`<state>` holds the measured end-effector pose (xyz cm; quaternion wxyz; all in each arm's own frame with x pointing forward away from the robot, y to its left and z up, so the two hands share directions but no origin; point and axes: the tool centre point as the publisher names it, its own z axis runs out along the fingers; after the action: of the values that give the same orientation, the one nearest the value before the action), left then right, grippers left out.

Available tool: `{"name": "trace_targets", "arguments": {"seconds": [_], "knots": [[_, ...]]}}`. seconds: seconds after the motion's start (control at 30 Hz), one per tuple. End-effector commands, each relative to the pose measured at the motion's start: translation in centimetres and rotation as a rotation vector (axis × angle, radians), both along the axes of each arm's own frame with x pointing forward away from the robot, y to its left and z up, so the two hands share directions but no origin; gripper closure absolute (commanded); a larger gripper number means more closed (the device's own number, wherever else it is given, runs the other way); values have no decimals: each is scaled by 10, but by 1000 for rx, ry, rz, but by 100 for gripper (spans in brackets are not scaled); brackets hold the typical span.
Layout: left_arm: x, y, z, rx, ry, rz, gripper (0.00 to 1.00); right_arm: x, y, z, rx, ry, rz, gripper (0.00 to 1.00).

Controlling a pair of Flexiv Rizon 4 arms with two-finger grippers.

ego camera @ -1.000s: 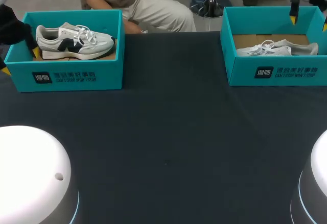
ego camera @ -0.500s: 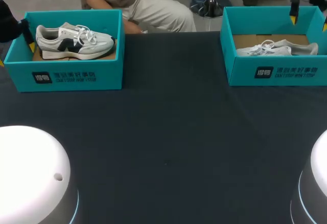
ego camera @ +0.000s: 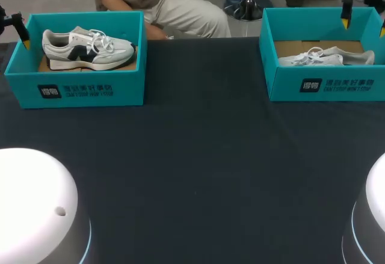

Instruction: Take the shoe out of the shoebox, open the shoe tongue, remove and reinsert the insole, then place the shoe into the shoebox

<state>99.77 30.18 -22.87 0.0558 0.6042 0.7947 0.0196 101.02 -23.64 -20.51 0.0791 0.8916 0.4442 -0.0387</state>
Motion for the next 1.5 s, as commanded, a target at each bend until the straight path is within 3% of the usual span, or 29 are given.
{"name": "trace_targets", "arguments": {"seconds": [0.03, 0.1, 1.0, 1.13, 1.5], "knots": [[13, 3, -14, -9, 17, -77, 0, -1, 0, 0, 1, -2, 0, 0], [21, 3, -16, -19, 29, -102, 0, -1, 0, 0, 1, -2, 0, 0], [21, 3, -16, -19, 29, -102, 0, -1, 0, 0, 1, -2, 0, 0], [35, 1, -18, -23, 14, -138, 0, -1, 0, 0, 1, -2, 0, 0], [106, -5, -29, 8, -7, -161, 0, -1, 0, 0, 1, -2, 0, 0]]}}
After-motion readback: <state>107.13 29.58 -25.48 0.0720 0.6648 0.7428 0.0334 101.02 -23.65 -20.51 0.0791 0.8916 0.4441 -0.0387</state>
